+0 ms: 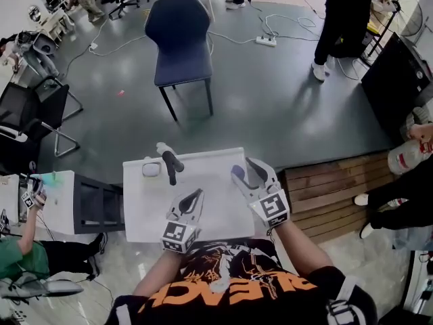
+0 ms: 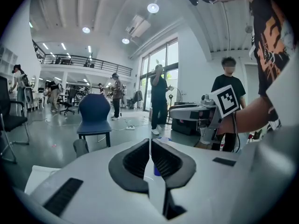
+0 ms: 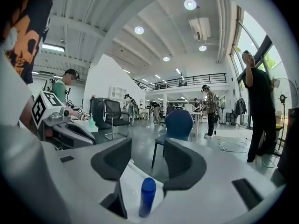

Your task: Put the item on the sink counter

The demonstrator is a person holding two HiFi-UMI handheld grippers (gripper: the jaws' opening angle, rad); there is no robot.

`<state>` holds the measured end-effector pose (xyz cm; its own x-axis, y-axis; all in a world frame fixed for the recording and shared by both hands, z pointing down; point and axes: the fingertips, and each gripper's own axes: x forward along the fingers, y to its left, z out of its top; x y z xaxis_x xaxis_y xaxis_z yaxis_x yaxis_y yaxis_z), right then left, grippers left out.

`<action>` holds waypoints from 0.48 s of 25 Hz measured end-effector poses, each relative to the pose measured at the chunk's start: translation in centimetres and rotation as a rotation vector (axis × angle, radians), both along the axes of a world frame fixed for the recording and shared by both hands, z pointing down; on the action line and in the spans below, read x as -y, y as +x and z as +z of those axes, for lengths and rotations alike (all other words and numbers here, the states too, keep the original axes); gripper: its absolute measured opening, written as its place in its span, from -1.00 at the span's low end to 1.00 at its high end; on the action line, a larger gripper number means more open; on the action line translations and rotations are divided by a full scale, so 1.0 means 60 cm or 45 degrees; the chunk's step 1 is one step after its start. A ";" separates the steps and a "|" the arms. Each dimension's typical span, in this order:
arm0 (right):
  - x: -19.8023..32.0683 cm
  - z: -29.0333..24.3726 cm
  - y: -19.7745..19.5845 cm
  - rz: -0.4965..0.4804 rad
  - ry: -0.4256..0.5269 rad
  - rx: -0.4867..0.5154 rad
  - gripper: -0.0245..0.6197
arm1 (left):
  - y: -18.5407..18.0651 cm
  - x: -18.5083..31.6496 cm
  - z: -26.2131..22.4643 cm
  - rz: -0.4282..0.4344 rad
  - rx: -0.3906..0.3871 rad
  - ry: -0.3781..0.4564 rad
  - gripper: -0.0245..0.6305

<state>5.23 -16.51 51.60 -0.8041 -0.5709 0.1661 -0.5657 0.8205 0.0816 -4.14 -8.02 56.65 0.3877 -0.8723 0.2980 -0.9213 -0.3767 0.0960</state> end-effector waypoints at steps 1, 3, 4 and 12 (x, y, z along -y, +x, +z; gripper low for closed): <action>-0.007 -0.016 -0.003 -0.014 0.020 0.011 -0.21 | 0.000 -0.002 -0.012 0.002 -0.010 0.013 -0.84; -0.023 -0.045 -0.011 -0.044 0.054 0.025 -0.27 | -0.003 -0.007 -0.036 0.009 -0.027 0.046 -0.84; -0.031 -0.057 -0.015 -0.058 0.063 0.031 -0.31 | -0.007 -0.010 -0.047 0.011 -0.034 0.064 -0.84; -0.073 -0.126 -0.048 -0.125 0.149 0.125 -0.55 | -0.053 -0.021 -0.123 -0.026 -0.093 0.170 -0.84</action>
<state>2.34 -12.13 44.07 -0.8658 -0.4999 0.0210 -0.4936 0.8603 0.1277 -7.33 -6.76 49.29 0.3862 -0.9101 0.1504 -0.9212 -0.3722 0.1131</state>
